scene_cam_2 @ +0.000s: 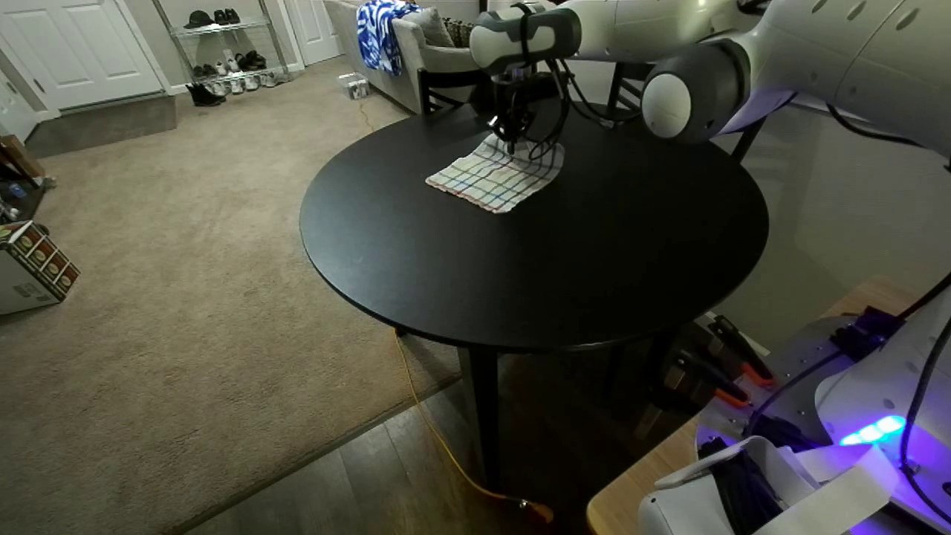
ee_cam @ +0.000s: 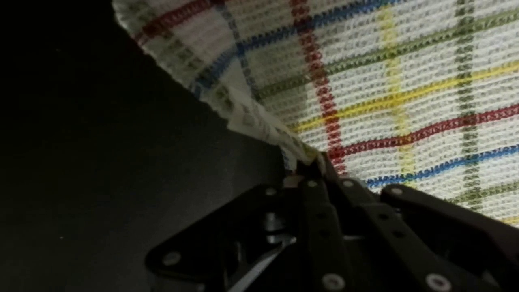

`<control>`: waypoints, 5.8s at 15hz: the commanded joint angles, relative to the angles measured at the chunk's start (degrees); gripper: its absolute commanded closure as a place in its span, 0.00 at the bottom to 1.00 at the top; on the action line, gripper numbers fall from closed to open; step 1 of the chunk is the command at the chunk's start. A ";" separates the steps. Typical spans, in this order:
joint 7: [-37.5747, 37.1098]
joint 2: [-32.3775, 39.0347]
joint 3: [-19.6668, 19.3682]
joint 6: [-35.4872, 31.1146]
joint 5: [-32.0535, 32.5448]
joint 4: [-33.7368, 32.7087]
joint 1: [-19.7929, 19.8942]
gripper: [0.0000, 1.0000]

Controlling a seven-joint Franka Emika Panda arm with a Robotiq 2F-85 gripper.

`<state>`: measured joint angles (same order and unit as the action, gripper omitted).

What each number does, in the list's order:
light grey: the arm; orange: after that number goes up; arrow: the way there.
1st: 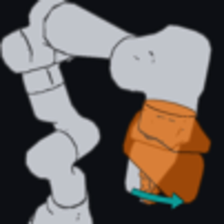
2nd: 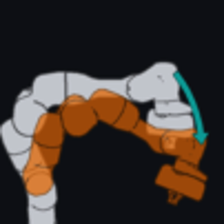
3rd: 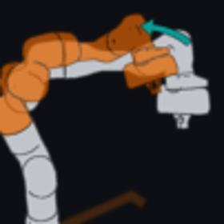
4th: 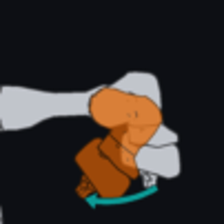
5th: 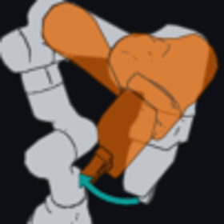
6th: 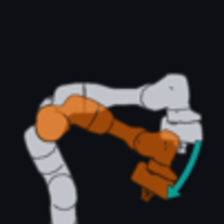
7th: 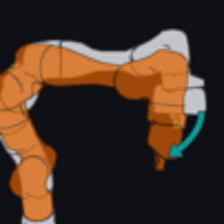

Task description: Fold the cloth

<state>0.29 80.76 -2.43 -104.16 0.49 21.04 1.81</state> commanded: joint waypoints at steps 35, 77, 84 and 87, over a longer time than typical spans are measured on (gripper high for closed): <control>5.93 -2.26 -1.47 12.28 1.25 -0.78 -0.96 0.99; 7.70 -0.90 -0.69 9.06 2.41 0.07 -12.17 0.99; 8.46 -0.95 -0.48 9.11 2.39 0.15 -11.34 0.99; 8.58 -0.90 -0.39 9.12 2.39 0.17 -11.32 0.99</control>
<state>6.83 80.64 -3.93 -94.88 1.52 20.37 -10.00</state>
